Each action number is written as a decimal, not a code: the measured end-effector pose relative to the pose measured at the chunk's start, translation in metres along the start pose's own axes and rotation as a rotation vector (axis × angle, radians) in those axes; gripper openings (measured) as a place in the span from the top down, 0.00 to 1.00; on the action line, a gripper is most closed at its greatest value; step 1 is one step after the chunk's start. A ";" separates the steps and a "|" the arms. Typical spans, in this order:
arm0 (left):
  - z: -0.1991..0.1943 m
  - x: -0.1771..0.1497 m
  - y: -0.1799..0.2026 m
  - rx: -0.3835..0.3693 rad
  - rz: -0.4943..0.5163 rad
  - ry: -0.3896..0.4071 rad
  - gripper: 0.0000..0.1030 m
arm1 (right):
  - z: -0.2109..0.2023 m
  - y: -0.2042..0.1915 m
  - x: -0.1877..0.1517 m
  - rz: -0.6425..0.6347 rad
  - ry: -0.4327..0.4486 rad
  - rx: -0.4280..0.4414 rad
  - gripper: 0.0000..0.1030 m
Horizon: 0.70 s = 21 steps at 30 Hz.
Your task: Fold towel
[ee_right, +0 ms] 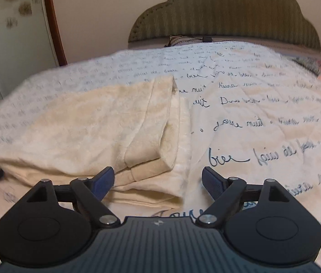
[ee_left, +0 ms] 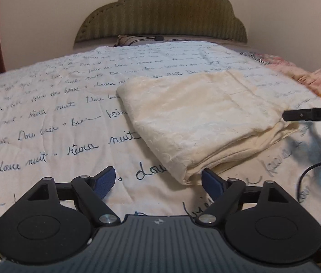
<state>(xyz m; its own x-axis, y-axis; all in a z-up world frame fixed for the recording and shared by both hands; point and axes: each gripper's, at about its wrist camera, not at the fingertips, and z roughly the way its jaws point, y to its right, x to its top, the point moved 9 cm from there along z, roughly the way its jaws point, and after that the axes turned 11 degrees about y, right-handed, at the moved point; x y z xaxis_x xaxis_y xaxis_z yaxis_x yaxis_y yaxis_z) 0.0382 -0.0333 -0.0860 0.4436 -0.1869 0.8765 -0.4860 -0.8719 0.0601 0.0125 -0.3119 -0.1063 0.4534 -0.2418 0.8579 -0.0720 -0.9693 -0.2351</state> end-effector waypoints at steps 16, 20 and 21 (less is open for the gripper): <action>0.102 0.024 -0.052 -0.340 -0.698 -0.193 0.01 | 0.080 0.046 0.025 0.539 -0.202 0.391 0.16; 0.121 0.031 -0.050 -0.429 -0.815 -0.198 0.01 | 0.102 0.039 0.028 0.569 -0.220 0.447 0.23; 0.125 0.033 -0.048 -0.424 -0.815 -0.190 0.01 | 0.107 0.037 0.028 0.559 -0.221 0.445 0.27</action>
<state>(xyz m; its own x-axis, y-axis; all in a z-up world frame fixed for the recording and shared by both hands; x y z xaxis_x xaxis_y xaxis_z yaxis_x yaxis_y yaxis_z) 0.1702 -0.0539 -0.1201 0.8656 0.3056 0.3967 -0.1883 -0.5353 0.8234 0.1179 -0.3496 -0.1397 0.6260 -0.6333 0.4550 0.0004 -0.5832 -0.8123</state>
